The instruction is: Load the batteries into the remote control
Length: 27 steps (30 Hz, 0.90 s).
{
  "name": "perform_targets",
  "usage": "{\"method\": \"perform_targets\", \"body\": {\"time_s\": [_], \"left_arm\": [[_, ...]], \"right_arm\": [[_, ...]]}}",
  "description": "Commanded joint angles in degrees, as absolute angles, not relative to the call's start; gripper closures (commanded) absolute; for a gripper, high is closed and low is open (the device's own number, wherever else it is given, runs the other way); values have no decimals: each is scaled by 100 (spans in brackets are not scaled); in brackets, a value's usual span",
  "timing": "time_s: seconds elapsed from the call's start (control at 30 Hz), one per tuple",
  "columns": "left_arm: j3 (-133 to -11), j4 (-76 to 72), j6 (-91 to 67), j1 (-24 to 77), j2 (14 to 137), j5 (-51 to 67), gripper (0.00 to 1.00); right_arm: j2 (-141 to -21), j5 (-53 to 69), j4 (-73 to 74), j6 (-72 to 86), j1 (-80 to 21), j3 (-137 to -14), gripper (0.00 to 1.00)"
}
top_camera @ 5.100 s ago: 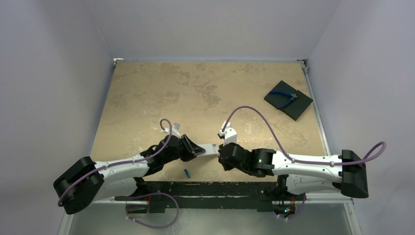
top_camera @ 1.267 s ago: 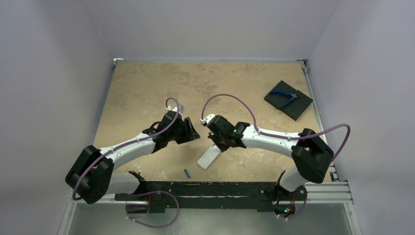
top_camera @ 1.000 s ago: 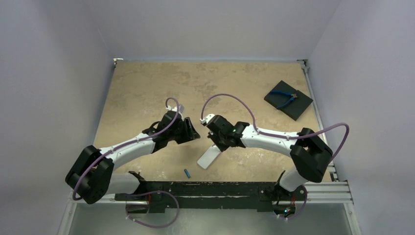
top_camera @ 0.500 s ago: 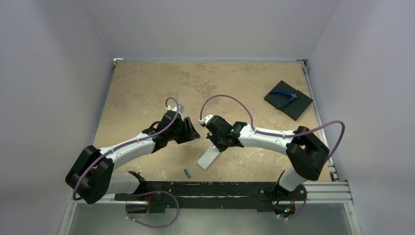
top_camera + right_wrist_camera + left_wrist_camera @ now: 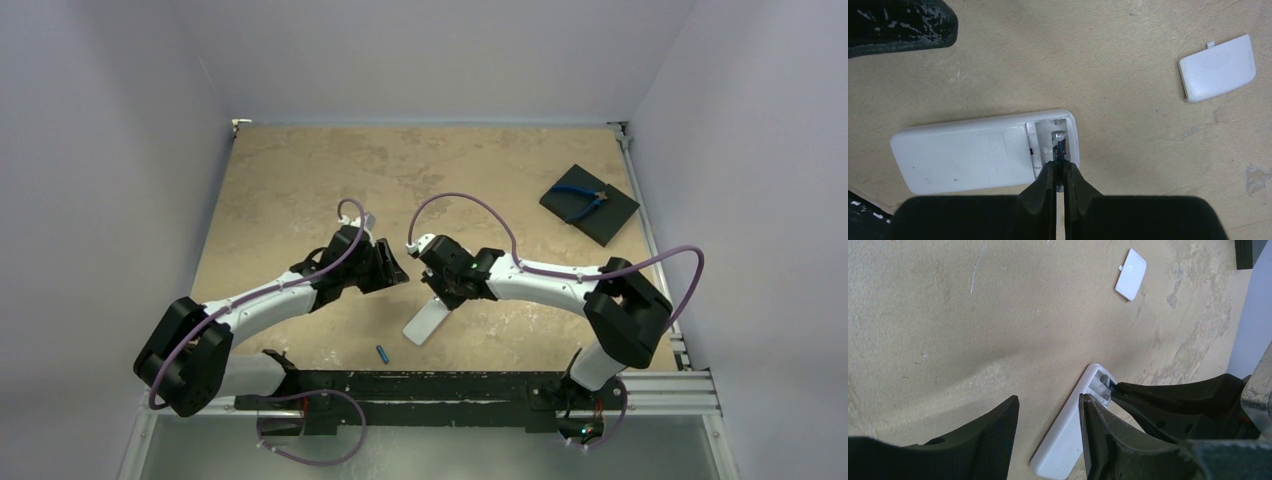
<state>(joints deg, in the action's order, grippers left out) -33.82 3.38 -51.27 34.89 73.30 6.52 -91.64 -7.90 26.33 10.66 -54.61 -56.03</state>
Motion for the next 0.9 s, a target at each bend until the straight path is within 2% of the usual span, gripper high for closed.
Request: {"method": "perform_targets", "body": {"time_s": [0.0,0.87], "left_arm": [[-3296,89,-5052,3454,7286,729,53],[-3270,90,-5072,3445,7261,773,52]], "right_arm": [[-9245,-763,2645,1074,-5432,-5819,90],[-9289,-826,2662,1147,-5432,-5871,79]]}}
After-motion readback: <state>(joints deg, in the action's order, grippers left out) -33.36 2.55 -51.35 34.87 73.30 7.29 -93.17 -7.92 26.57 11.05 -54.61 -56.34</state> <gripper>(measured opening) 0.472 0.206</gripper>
